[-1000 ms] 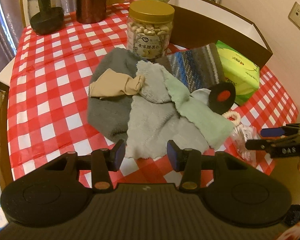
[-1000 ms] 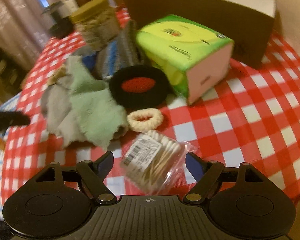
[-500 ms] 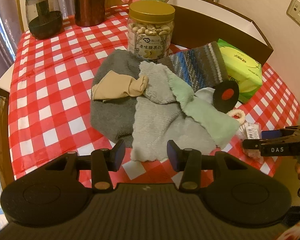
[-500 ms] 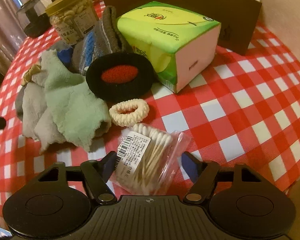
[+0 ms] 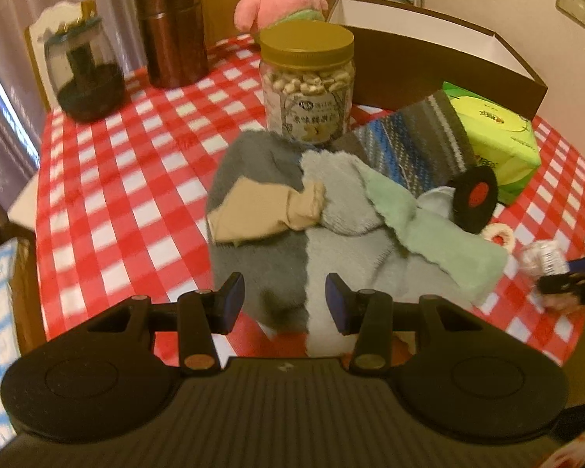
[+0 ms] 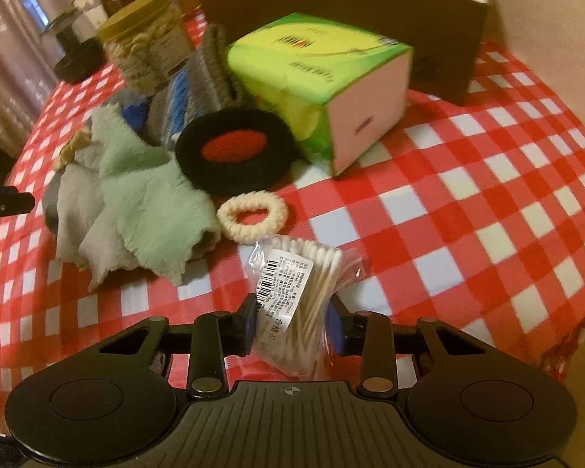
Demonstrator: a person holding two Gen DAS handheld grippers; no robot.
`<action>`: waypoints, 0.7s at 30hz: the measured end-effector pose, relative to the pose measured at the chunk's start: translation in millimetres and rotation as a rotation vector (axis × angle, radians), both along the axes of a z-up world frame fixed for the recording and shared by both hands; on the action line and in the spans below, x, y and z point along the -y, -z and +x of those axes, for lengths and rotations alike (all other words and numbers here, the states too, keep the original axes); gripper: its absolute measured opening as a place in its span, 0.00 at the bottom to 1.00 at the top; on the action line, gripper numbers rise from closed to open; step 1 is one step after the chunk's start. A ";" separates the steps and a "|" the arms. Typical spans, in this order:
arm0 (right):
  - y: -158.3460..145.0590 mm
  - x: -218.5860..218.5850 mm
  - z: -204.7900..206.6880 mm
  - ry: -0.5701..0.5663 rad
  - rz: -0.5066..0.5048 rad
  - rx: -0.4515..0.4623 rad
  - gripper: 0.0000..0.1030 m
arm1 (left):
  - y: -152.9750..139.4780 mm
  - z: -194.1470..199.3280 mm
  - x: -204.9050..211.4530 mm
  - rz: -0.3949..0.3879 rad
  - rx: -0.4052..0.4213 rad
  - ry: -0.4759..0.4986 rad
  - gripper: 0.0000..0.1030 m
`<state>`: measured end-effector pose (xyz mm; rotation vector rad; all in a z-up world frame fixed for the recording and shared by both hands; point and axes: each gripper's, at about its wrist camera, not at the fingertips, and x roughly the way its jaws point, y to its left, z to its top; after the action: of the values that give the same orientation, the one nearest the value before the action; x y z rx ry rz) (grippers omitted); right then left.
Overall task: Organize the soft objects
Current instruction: 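Grasp the beige stocking with the left tool while the right tool lifts the swab bag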
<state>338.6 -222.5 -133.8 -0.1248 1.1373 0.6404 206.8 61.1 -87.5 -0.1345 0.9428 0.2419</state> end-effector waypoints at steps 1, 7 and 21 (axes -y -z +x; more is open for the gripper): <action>-2.3 3.4 1.1 0.016 0.002 0.002 0.36 | 0.1 1.9 -1.0 0.018 0.005 0.009 0.42; -11.5 23.7 10.7 0.136 0.052 -0.020 0.36 | 6.8 17.8 -6.4 0.144 0.028 0.085 0.41; -23.1 39.1 13.7 0.239 0.057 0.001 0.36 | 46.6 53.1 -7.3 0.328 0.009 0.288 0.14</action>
<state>352.3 -261.6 -110.7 0.0592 1.1121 0.4591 259.8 68.4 -134.1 0.3003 0.8898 0.1263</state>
